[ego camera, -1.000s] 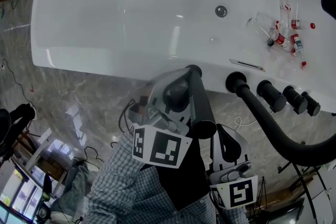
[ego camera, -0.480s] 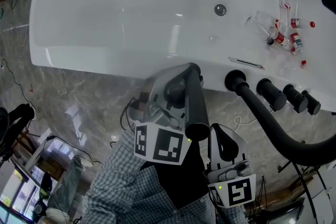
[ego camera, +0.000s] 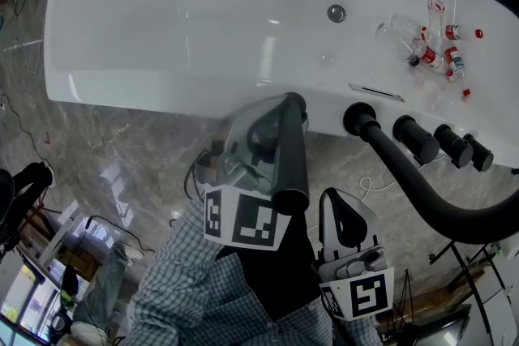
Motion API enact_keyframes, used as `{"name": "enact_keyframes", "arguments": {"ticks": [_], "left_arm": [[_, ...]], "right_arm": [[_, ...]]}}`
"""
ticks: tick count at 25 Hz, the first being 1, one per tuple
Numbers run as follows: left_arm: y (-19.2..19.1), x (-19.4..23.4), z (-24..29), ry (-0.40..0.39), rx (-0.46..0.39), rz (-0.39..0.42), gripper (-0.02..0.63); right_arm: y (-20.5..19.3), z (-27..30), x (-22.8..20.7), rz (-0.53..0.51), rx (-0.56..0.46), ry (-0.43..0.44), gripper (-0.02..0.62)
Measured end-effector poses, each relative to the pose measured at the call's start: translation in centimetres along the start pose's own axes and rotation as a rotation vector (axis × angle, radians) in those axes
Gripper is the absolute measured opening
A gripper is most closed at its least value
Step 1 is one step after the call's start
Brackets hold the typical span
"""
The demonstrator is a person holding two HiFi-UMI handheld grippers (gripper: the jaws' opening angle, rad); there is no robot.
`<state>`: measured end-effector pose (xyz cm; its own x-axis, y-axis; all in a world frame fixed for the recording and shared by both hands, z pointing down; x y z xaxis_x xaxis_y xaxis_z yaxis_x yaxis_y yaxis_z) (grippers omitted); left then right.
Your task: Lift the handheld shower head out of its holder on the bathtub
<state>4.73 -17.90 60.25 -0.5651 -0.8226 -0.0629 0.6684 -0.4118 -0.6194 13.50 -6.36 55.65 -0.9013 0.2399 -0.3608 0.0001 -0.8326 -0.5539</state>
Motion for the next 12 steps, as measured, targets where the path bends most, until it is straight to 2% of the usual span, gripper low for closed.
{"name": "enact_keyframes", "arguments": {"ticks": [12], "left_arm": [[1.6,0.2,-2.3,0.002,-0.016,0.015,0.124]], "right_arm": [[1.9,-1.7,0.8,-0.006,-0.055,-0.024,0.015]]}}
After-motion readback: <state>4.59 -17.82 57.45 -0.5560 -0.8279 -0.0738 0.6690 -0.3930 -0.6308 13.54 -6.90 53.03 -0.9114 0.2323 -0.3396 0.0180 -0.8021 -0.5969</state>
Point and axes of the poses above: the fingertips, and each gripper's own axes: z forward along the fingers, x to its left, y out of its top, the point moved 5 cm from there along -z, backward along the fingers, and after that the axes turned 12 degrees about x, right-handed, at the moved point
